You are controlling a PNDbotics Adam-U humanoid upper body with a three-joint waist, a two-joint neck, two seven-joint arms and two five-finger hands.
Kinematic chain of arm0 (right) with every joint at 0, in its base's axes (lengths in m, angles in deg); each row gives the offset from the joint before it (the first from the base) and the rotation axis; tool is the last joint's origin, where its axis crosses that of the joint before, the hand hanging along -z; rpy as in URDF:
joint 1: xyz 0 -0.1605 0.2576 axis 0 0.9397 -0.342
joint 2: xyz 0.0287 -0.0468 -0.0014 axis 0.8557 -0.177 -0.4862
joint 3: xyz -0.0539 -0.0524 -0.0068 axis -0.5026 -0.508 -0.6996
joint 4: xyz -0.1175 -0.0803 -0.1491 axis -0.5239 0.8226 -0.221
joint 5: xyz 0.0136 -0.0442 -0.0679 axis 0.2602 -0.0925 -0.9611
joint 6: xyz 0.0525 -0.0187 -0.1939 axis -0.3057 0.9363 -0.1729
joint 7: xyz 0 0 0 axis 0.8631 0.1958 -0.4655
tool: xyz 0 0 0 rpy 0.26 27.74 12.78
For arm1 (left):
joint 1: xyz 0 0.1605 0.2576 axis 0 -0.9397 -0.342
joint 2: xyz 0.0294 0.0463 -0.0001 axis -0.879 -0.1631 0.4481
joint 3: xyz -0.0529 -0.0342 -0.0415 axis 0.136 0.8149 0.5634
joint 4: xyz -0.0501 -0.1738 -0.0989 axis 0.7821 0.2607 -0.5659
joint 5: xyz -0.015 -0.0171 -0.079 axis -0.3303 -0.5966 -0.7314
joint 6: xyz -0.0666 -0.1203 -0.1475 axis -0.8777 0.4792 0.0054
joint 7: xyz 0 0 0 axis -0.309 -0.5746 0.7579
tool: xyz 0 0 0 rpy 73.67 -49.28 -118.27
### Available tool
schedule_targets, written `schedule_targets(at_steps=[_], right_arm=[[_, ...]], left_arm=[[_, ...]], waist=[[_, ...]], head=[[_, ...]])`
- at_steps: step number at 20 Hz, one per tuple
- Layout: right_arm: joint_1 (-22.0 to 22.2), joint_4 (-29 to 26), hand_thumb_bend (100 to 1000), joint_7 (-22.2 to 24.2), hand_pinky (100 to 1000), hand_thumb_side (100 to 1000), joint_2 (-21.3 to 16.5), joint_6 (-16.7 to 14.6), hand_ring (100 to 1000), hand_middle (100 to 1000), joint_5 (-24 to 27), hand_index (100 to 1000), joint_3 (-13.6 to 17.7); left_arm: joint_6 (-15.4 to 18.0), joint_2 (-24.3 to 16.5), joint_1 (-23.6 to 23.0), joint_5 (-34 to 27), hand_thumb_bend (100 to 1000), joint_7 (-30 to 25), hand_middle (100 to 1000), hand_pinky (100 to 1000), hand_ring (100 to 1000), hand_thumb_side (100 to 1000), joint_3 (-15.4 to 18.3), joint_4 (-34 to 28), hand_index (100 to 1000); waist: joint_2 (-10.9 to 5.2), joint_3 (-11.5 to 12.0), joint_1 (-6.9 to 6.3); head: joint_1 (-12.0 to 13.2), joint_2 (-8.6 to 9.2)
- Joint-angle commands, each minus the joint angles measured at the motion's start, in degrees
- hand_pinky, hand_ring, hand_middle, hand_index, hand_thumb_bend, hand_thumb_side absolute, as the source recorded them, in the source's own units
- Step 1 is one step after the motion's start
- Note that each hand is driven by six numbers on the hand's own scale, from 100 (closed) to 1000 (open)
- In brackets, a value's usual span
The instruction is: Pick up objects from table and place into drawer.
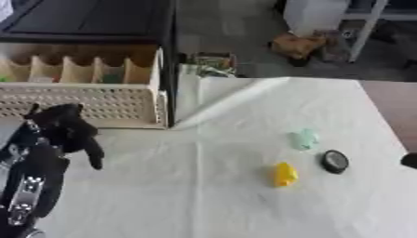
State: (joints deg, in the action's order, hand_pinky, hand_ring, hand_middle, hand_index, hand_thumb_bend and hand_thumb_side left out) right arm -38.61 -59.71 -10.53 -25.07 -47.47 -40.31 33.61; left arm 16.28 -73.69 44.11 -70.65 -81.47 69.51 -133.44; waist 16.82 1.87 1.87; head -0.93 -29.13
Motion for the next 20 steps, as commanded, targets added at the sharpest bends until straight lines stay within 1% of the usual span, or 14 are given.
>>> schedule_targets(at_steps=[1,2,4,7,9,11,12,17,20], right_arm=[[-0.22,-0.63,779,3.6,897,435,-3.32,1.01,860,400,2.82,921,-0.05],[-0.39,-0.27,783,4.63,900,421,-3.56,1.23,865,423,3.69,942,-0.14],[-0.81,0.67,795,6.21,907,424,-4.09,1.34,874,503,4.82,948,-0.34],[-1.61,2.61,813,8.42,916,395,-4.89,1.12,883,596,5.38,957,-1.12],[-2.48,3.85,816,9.91,913,376,-5.23,1.2,880,582,5.95,944,-1.76],[-3.6,4.74,814,10.96,909,366,-5.47,1.27,875,535,6.91,924,-2.37],[-4.23,5.13,812,11.39,906,357,-5.64,1.26,873,526,7.43,917,-2.74],[-7.6,7.38,794,13.32,893,345,-6.48,1.47,863,521,9.83,918,-4.86],[-9.84,8.52,792,14.3,888,353,-6.37,1.78,859,517,10.67,923,-6.06]], left_arm=[[-1.23,0.3,0.61,0.31,100,-0.5,581,341,466,583,-0.02,-0.56,837],[-1.54,0.47,0.61,0.41,100,-0.56,581,339,464,581,-0.04,-0.56,836],[-2.06,0.75,0.61,0.59,100,-0.76,582,336,460,577,-0.15,-0.56,834],[-2.97,1.17,0.58,0.93,100,-1.24,582,329,453,565,-0.46,-0.56,831],[-3.67,1.44,0.63,1.23,100,-1.46,582,324,448,558,-0.52,-0.56,825],[-4.27,1.64,0.7,1.44,100,-1.53,582,320,443,550,-0.57,-0.56,822],[-4.48,1.71,0.72,1.57,100,-1.67,581,318,441,543,-0.66,-0.56,819],[-5.41,2.16,0.76,2.12,100,-2.13,580,313,435,540,-0.92,-0.56,813],[-5.71,2.44,0.87,2.05,100,-2.43,579,312,434,541,-1.12,-0.56,813]], waist=[[-0.93,0.09,0.05],[-0.92,0.12,0.06],[-0.88,0.15,0.1],[-0.84,0.19,0.2],[-0.82,0.23,0.24],[-0.81,0.34,0.25],[-0.8,0.43,0.26],[-0.81,0.62,0.33],[-0.9,0.73,0.3]], head=[[-0.09,-0.07],[-0.12,-0.05],[-0.16,-0.06],[-0.27,-0.2],[-0.43,-0.27],[-0.59,-0.21],[-0.67,-0.17],[-1.3,-0.42],[-2.59,-0.83]])
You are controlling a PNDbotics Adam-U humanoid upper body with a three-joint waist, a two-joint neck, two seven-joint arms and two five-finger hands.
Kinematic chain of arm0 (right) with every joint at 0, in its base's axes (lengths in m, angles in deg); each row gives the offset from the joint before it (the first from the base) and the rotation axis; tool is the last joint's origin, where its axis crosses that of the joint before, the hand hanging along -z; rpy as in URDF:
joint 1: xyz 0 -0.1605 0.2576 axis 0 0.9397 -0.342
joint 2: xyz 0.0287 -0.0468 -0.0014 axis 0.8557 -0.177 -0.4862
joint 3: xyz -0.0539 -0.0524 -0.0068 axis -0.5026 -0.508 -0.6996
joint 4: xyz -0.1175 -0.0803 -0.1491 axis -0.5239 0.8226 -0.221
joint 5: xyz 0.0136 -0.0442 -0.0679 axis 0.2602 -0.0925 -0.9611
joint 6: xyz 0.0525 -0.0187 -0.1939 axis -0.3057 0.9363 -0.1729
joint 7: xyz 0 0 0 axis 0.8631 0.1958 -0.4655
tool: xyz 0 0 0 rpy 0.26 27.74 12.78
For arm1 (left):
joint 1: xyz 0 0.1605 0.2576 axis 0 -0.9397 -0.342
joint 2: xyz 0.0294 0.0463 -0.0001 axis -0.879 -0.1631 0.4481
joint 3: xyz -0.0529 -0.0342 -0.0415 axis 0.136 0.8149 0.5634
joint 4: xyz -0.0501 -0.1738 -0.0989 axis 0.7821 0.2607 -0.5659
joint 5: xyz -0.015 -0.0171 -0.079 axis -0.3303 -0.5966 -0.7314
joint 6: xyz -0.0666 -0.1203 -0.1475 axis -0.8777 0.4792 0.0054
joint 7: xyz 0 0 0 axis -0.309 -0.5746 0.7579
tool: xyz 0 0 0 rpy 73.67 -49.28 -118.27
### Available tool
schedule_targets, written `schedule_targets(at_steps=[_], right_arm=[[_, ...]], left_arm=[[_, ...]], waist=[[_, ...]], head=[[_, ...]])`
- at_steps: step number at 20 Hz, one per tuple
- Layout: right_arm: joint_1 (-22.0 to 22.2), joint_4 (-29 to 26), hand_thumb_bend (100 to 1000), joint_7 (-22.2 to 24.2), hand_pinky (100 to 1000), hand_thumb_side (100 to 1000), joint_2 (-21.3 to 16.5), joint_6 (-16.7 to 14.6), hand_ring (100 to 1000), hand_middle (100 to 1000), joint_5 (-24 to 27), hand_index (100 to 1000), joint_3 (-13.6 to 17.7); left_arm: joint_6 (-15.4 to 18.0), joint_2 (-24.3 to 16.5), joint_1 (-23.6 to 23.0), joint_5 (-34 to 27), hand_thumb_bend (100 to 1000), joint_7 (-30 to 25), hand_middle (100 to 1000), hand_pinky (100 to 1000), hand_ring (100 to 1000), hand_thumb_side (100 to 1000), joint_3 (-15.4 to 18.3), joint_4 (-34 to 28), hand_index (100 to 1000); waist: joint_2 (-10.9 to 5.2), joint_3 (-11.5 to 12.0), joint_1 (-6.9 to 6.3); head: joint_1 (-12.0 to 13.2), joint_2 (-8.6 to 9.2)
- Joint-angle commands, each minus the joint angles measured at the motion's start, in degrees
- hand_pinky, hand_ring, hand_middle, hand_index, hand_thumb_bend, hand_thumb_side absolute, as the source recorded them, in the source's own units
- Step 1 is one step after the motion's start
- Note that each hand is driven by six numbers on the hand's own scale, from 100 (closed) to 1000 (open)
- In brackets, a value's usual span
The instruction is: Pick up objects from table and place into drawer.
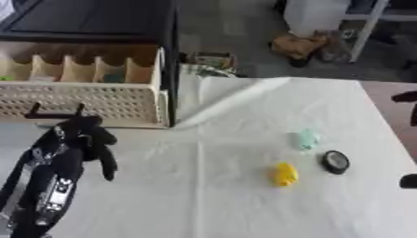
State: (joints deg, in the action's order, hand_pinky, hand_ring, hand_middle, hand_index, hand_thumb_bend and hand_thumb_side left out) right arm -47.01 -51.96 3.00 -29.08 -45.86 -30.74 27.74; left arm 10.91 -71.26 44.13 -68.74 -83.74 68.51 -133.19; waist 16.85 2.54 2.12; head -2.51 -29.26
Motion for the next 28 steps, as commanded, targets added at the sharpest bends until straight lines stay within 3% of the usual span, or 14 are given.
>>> schedule_targets(at_steps=[1,8,18,28], right_arm=[[-2.09,1.1,791,1.01,886,351,-2.21,0.34,859,518,1.32,928,-0.55],[-6.4,2.79,783,3.78,882,345,-0.18,1.43,857,532,1.87,919,-2.84],[-10.74,6.21,779,7.08,865,273,4.13,2.69,837,434,1.21,866,-6.06],[-11.79,9.47,779,8.95,857,241,7.69,3.61,835,431,1.53,893,-6.83]], left_arm=[[-0.41,0.07,0.89,0.06,100,-0.24,579,312,434,542,-0.16,-0.81,813],[-1.0,0.62,0.78,-0.24,100,-0.55,579,312,433,540,-0.21,-0.81,810],[-1.76,1.13,0.88,-0.38,100,-1.1,578,308,427,519,-0.51,-0.81,806],[-2.53,1.71,0.98,0.25,100,-1.56,578,306,422,507,-0.84,-0.81,800]], waist=[[-0.97,0.13,0.03],[-1.46,0.59,-0.22],[-1.66,1.25,-0.68],[-1.37,1.71,-0.77]], head=[[-1.63,-0.82],[-4.46,-1.47],[-4.96,-0.94],[-4.69,-0.06]])
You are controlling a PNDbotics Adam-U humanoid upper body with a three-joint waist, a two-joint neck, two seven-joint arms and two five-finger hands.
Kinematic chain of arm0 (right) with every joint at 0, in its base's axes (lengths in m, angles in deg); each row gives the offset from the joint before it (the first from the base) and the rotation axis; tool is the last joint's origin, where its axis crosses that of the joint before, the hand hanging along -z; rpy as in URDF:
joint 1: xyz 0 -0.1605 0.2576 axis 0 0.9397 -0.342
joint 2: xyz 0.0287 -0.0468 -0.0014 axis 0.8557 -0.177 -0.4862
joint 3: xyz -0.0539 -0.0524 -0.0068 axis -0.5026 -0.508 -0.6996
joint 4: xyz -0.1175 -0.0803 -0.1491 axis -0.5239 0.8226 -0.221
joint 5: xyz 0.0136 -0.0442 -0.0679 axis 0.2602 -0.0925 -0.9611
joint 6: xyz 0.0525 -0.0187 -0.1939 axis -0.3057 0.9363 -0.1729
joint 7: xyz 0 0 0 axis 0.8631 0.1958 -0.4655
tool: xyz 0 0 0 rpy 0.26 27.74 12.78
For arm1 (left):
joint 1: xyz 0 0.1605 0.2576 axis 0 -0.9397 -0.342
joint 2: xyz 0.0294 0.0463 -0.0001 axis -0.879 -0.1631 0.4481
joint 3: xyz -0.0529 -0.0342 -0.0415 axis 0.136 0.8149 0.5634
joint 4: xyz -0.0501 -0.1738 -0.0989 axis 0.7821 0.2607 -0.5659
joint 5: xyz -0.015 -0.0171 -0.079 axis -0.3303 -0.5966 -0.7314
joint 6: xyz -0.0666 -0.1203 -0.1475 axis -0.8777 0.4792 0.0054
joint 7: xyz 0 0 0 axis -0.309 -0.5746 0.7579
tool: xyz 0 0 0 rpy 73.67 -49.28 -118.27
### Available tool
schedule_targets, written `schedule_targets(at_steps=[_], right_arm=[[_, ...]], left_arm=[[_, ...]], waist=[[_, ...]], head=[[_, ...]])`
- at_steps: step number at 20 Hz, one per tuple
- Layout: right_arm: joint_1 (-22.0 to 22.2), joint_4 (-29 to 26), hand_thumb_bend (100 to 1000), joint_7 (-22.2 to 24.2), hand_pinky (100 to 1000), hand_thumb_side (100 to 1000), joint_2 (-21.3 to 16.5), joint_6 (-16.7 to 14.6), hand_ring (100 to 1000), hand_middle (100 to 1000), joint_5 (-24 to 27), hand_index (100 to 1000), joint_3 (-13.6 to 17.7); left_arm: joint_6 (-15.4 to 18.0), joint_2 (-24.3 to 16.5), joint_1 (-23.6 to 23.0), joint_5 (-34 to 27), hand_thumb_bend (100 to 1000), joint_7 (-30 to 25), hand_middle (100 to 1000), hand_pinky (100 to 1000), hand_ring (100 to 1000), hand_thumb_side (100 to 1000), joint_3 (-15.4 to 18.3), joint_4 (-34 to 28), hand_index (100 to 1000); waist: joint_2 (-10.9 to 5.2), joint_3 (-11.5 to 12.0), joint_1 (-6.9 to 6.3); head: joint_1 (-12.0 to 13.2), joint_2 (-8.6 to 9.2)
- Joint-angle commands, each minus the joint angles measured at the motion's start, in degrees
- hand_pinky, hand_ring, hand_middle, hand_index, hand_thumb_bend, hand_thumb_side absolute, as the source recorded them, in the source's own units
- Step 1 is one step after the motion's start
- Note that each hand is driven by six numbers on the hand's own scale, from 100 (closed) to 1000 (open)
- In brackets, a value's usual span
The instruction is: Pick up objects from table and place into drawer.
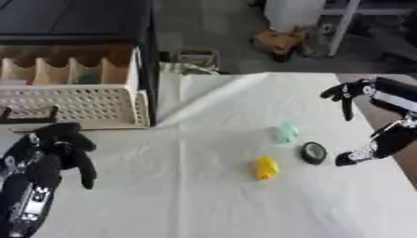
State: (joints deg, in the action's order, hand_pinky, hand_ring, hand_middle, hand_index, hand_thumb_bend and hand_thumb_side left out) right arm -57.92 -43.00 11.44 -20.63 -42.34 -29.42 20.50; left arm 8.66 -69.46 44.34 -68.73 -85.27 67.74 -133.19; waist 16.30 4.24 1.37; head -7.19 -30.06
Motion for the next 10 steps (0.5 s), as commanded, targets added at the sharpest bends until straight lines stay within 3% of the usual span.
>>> schedule_targets(at_steps=[1,10], right_arm=[[-0.81,0.79,779,0.63,856,238,-0.47,0.17,835,431,0.18,893,0.36],[-1.31,4.61,772,0.95,851,224,1.8,1.71,832,431,-0.58,886,-0.47]], left_arm=[[-0.34,-0.03,0.78,0.32,100,-0.04,578,305,422,504,-0.09,-0.81,799],[-0.94,0.43,0.83,0.92,100,-0.44,577,303,419,493,-0.33,-0.81,782]], waist=[[-0.77,0.06,-0.01],[-0.52,0.45,-0.03]], head=[[0.01,0.77],[0.0,0.82]])
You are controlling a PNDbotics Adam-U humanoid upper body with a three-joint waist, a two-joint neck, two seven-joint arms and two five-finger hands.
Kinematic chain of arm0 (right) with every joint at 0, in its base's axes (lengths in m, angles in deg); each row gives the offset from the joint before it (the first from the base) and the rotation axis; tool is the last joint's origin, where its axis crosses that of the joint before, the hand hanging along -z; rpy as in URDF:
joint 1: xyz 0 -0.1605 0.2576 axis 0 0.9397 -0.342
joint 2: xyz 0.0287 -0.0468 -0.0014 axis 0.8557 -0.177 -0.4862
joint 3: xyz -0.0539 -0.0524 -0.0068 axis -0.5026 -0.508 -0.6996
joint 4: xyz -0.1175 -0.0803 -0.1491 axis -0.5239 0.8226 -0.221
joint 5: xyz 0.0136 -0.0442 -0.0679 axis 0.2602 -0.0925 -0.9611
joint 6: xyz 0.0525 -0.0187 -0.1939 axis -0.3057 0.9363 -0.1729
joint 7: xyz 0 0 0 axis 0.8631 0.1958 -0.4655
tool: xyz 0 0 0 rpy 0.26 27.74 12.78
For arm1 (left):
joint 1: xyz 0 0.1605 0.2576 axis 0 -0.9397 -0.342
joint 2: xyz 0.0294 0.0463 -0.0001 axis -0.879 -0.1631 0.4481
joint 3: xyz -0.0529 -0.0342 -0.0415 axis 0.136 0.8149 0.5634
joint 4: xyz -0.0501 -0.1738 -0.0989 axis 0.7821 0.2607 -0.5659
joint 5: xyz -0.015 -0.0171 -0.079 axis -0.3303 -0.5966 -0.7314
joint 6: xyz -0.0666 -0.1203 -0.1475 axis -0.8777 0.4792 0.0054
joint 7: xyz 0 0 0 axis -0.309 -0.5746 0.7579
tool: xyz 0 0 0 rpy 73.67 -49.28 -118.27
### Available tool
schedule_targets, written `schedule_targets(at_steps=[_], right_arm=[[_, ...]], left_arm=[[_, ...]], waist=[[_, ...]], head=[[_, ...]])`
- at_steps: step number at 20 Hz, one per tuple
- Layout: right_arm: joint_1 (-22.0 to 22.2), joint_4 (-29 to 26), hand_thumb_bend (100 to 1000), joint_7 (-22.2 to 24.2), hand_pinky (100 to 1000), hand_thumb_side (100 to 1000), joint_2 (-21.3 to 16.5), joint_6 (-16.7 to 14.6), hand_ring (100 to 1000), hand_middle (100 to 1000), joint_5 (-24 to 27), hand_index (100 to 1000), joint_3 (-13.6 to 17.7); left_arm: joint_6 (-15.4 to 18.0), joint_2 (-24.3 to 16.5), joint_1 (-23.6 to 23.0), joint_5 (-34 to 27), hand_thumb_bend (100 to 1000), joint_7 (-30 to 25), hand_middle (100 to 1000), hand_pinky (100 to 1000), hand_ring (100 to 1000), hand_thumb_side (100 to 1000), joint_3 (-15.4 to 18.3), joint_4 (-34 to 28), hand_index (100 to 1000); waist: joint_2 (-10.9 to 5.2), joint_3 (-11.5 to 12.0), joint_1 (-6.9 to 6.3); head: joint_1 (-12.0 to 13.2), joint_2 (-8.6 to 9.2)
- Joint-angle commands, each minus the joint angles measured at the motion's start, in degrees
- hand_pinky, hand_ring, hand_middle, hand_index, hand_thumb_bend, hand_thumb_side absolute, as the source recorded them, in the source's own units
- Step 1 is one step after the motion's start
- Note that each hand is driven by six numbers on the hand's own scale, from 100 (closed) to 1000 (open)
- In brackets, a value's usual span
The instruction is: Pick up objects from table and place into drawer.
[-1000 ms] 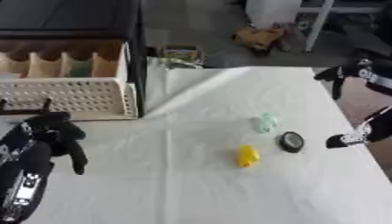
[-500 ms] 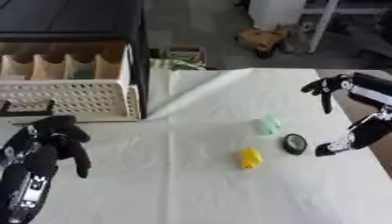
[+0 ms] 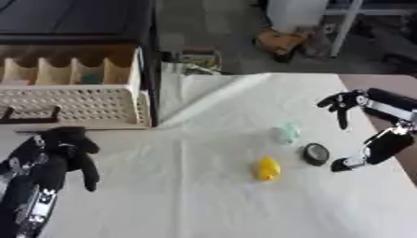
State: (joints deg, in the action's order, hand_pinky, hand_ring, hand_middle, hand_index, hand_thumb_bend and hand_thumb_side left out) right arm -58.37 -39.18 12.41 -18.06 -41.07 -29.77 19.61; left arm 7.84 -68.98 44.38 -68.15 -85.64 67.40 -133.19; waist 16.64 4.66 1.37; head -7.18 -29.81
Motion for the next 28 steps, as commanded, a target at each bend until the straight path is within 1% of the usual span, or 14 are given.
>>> schedule_targets(at_steps=[1,5,10,18,19,20,24,28], right_arm=[[-0.85,1.23,771,-0.09,851,223,-0.5,0.6,832,431,-0.22,885,0.41],[-0.59,2.13,769,-0.46,848,223,0.25,0.86,829,422,-0.24,879,0.33],[-0.33,3.11,762,-0.73,846,216,0.7,1.0,828,427,-0.86,874,-0.09],[-0.22,4.09,746,-1.95,836,219,1.48,1.29,818,378,-1.7,855,-0.76],[-0.22,4.28,733,-2.08,835,231,1.56,1.33,817,376,-1.86,854,-0.89],[-0.24,4.55,709,-2.34,835,278,1.67,1.43,817,378,-2.14,853,-0.98],[-0.27,5.59,694,-3.62,833,294,2.18,1.69,816,370,-3.43,848,-1.48],[-0.16,6.39,681,-4.69,827,309,2.6,1.94,811,338,-4.04,836,-1.64]], left_arm=[[-0.15,-0.02,0.79,0.38,100,-0.07,577,303,418,493,0.02,-0.81,781],[-0.45,0.09,0.76,0.59,100,-0.11,576,302,417,488,-0.02,-0.81,777],[-0.9,0.24,0.74,0.89,100,-0.32,575,299,436,483,-0.17,-0.81,773],[-1.46,0.66,0.67,1.32,100,-0.58,575,298,439,480,-0.32,-0.81,767],[-1.5,0.7,0.67,1.35,100,-0.67,575,298,440,481,-0.35,-0.81,766],[-1.53,0.75,0.66,1.37,100,-0.74,575,298,440,481,-0.37,-0.81,766],[-1.58,0.93,0.67,1.47,100,-1.05,575,298,440,478,-0.49,-0.81,764],[-1.8,1.2,0.61,1.7,100,-1.32,575,298,440,476,-0.58,-0.81,761]], waist=[[-0.83,0.08,-0.03],[-0.72,0.1,0.05],[-0.61,0.13,0.18],[-0.47,0.24,0.25],[-0.45,0.27,0.25],[-0.42,0.31,0.24],[-0.22,0.5,0.21],[-0.02,0.6,0.19]], head=[[0.0,0.62],[0.24,0.7],[0.43,0.78],[0.16,0.5],[0.14,0.5],[0.13,0.52],[0.07,0.62],[0.08,0.63]])
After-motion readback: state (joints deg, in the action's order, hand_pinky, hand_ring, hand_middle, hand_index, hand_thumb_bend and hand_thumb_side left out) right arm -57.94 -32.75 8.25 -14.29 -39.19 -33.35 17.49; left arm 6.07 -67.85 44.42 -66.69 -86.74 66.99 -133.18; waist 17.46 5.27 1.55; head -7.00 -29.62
